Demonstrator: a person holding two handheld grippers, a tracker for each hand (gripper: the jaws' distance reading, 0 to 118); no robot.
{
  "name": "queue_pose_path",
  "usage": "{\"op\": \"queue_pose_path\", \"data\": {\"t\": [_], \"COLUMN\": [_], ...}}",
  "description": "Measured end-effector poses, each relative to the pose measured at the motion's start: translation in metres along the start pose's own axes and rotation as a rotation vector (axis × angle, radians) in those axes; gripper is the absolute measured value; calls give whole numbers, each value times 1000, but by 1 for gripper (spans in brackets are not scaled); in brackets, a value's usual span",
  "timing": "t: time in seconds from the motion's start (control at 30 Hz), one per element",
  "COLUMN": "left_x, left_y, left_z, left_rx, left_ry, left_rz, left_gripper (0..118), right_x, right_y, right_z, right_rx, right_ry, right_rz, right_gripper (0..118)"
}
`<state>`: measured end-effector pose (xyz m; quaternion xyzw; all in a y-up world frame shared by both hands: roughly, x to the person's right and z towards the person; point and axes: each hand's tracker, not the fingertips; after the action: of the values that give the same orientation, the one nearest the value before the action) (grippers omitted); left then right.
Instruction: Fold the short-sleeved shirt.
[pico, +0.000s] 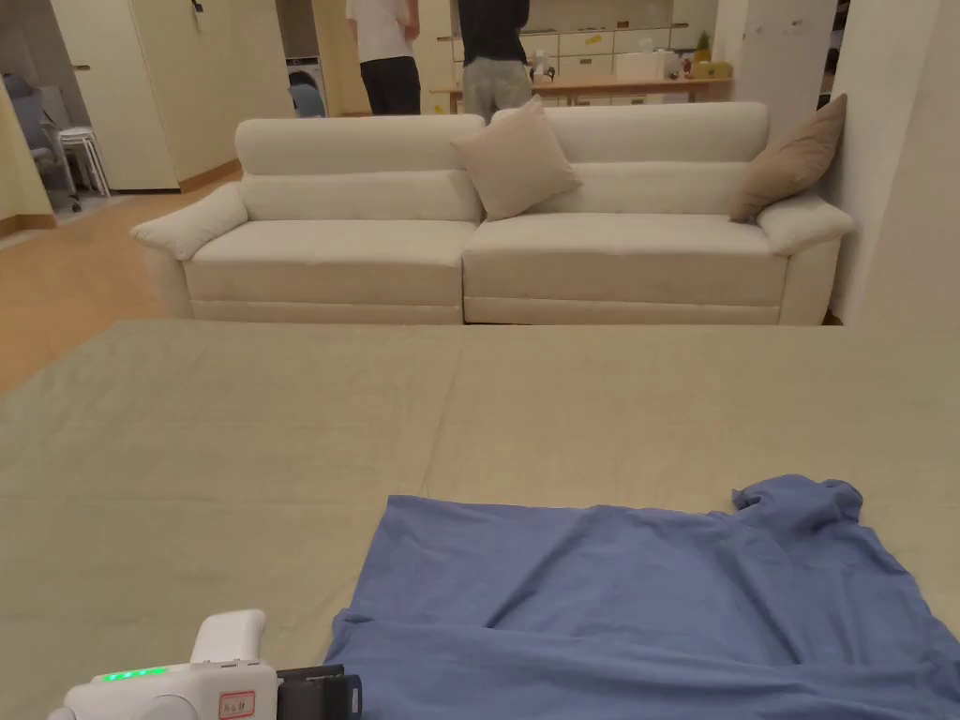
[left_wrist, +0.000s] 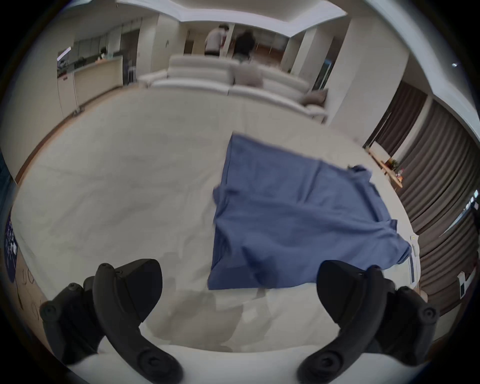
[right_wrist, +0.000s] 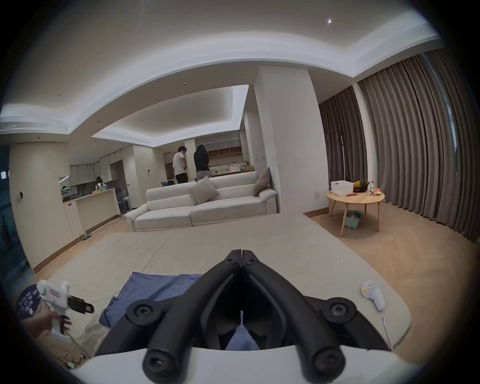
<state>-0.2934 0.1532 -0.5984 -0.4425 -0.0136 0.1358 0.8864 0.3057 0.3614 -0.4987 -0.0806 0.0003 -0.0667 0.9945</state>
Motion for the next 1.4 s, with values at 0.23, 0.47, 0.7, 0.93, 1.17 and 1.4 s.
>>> {"op": "queue_pose_path", "data": {"t": [0.23,0.47,0.7,0.93,1.17,1.4], "left_x": [8,9,18,31,36,34], "left_y": [-12,-9,3,18,16,12], "left_z": [-48,-46,-15,16,7,20], "left_rx": [-123,-105,-31,40,33,43], "left_ry": [36,51,47,15,25,10], "left_rz": [-70,-53,-109,-88,-60,-22], "left_gripper": [87,8,7,7,7,7], "right_x": [12,36,94,119,86,82], "right_y": [-20,-58,-144,-235,-240,-194], "right_z": [-13,-30,-81,-131,-133,-120], "right_rx": [-71,-176,-472,-675,-675,-660], "right_ry": [-2,-9,-91,-32,-7,28], "right_rz": [-14,-75,-110,-121,-115,-177], "right_gripper": [0,0,58,113,3,4]}}
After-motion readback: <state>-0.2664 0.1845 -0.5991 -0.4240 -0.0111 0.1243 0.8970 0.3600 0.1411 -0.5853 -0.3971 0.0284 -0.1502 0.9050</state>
